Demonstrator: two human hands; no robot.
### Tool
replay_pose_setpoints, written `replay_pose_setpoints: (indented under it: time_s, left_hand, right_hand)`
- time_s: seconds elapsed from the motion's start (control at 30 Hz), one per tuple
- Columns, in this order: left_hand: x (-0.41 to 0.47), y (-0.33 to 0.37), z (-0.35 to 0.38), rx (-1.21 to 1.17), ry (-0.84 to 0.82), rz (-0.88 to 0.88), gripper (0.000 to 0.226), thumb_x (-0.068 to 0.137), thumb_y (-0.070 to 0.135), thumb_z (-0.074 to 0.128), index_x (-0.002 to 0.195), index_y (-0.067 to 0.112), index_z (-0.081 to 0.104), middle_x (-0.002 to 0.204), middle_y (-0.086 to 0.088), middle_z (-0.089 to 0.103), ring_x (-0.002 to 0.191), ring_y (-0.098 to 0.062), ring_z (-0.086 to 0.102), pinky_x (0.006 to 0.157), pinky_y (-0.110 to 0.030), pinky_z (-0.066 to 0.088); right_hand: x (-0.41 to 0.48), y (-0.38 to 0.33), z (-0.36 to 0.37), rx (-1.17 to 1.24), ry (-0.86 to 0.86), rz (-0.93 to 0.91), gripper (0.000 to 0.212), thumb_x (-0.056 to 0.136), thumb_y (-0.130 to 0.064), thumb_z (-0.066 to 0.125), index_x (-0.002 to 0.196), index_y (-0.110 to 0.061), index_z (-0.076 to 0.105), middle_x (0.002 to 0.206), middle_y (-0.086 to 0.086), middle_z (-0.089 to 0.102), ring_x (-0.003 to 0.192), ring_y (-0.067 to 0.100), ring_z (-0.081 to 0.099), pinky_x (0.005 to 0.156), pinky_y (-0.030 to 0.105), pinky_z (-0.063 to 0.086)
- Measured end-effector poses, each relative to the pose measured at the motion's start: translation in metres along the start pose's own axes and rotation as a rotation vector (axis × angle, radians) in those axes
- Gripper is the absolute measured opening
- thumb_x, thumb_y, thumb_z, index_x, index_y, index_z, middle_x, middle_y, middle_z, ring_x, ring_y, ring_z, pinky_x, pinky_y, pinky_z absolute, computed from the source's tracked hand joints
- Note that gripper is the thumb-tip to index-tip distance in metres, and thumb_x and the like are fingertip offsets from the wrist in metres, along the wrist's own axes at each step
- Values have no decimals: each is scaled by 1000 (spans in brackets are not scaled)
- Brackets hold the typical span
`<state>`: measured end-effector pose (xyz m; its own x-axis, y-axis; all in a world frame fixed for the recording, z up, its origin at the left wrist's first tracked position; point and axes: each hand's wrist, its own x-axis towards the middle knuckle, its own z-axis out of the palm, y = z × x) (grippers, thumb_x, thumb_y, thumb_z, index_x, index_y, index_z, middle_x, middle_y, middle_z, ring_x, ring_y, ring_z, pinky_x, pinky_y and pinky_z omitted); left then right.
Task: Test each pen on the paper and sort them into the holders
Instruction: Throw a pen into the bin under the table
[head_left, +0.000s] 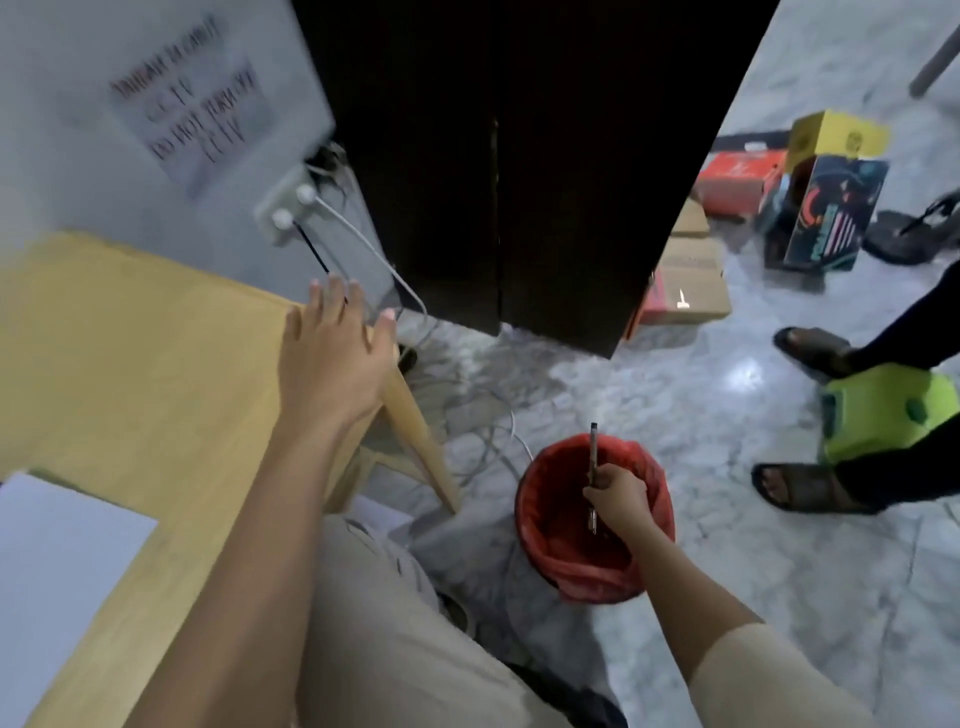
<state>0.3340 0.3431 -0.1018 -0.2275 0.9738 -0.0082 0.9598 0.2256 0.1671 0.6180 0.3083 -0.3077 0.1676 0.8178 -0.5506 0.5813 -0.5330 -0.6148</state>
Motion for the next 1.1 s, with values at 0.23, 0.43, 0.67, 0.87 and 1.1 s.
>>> replay_pose_setpoints:
  time_s: [0.23,0.43,0.67,0.87,1.1]
  left_hand:
    - [3,1,2,22,21,-9,58,98,45,22,148,15,20,159,-4,12,147,-20,5,119,-41,4]
    - [5,-1,3,29,21,-8,57,99,44,25,148,16,21,158,-4,14,147,-20,7,119,-42,5]
    - [5,0,2,23,22,-13,56,99,44,24,148,17,22,158,-3,14,146,-20,7,119,-41,5]
    - [5,-1,1,7,16,-15,57,98,44,25,147,15,24,158,-4,16,146,-20,8,119,-40,6]
    - [1,-1,-1,-36,13,13,56,99,42,24,145,11,27,158,-8,15,146,-24,7,118,-40,8]
  right_hand:
    - [12,38,21,-12,29,127,24,80,-2,61,103,-2,66,104,19,68,98,33,62,79,31,47]
    - [25,52,10,36,114,198,29,84,-2,54,111,2,62,110,22,66,101,34,61,77,28,44]
    - [22,64,12,12,97,217,35,86,-5,51,120,-1,59,121,20,61,110,33,57,93,33,43]
    - [14,53,7,18,104,148,35,84,-5,52,118,-1,60,117,20,64,105,34,60,88,34,48]
    - [8,0,-33,-134,113,-89,29,84,-9,45,107,-4,63,109,18,64,101,36,60,80,34,46]
